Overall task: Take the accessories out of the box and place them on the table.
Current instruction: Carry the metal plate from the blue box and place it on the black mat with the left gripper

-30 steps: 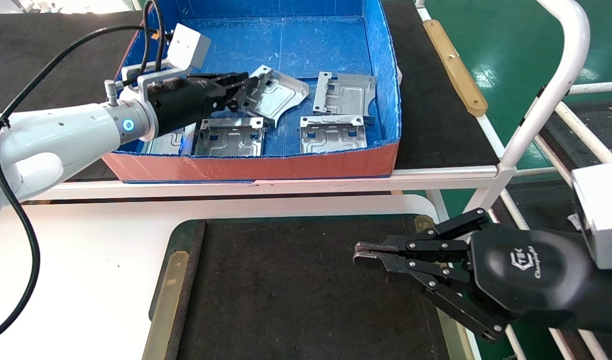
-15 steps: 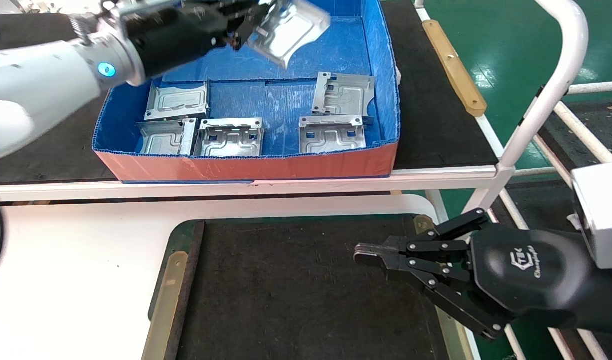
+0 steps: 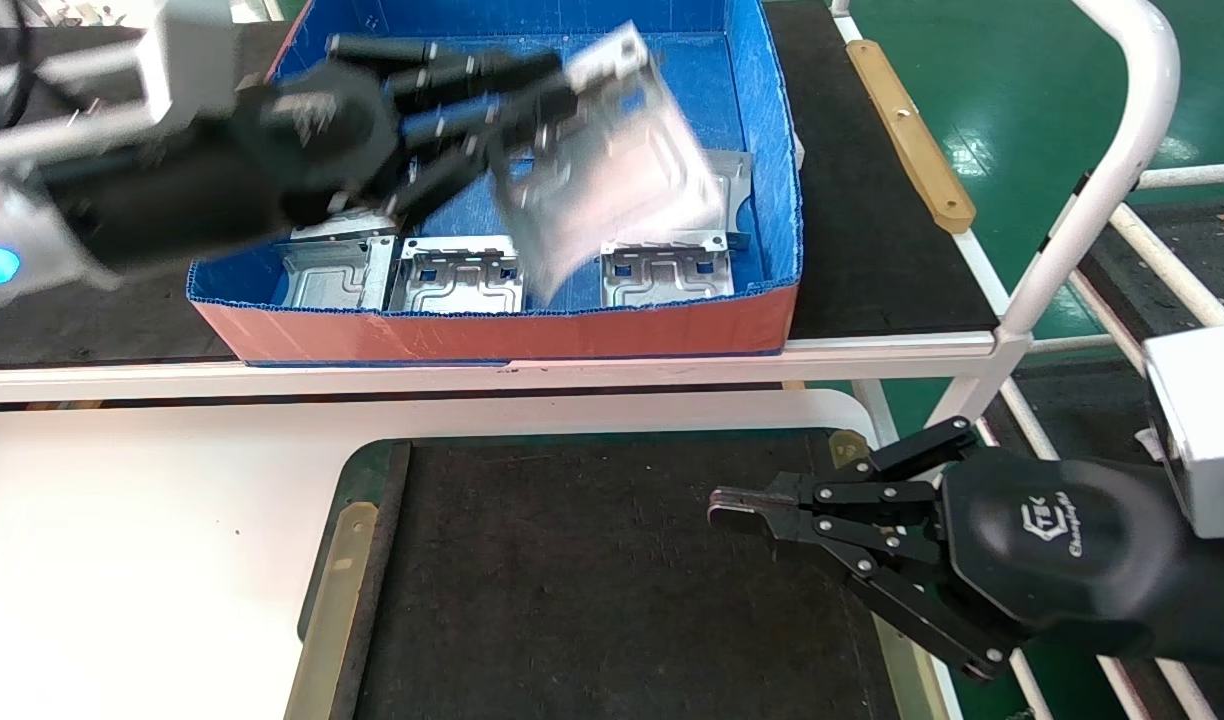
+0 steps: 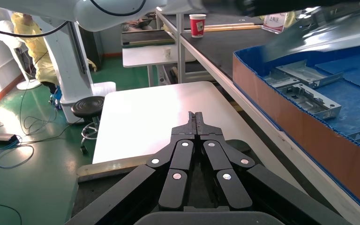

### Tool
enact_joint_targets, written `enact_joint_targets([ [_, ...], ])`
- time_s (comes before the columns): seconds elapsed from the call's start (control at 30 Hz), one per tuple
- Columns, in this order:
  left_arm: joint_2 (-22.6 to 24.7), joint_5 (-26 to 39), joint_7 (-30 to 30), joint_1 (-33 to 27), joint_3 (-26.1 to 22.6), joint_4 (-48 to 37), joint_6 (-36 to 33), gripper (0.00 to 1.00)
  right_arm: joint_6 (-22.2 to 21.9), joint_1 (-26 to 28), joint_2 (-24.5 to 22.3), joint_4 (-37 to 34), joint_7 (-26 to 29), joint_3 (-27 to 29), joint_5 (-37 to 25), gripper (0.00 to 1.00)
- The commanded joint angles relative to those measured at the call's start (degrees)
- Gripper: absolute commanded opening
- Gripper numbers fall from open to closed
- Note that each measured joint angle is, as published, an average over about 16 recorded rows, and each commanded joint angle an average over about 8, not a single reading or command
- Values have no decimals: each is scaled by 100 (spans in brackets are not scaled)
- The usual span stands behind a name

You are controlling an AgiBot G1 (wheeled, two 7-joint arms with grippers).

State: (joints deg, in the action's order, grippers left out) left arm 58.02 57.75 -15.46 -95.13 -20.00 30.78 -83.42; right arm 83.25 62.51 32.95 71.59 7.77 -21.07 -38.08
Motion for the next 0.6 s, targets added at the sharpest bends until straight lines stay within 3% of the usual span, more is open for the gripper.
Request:
enact_joint_targets([
  [0.03, -87, -114, -199, 38, 43, -158, -524, 0, 0, 0, 0, 0, 0, 0, 0, 0],
  [0.43, -1163, -1314, -140, 1100, -822, 1424, -837, 0, 0, 0, 0, 0, 0, 0, 0, 0],
  [0.47, -1252, -1411, -174, 1184, -905, 1537, -833, 0, 0, 0, 0, 0, 0, 0, 0, 4],
  [0.6, -1519, -1745, -388, 1455, -1226, 1862, -820, 0, 0, 0, 0, 0, 0, 0, 0, 54],
])
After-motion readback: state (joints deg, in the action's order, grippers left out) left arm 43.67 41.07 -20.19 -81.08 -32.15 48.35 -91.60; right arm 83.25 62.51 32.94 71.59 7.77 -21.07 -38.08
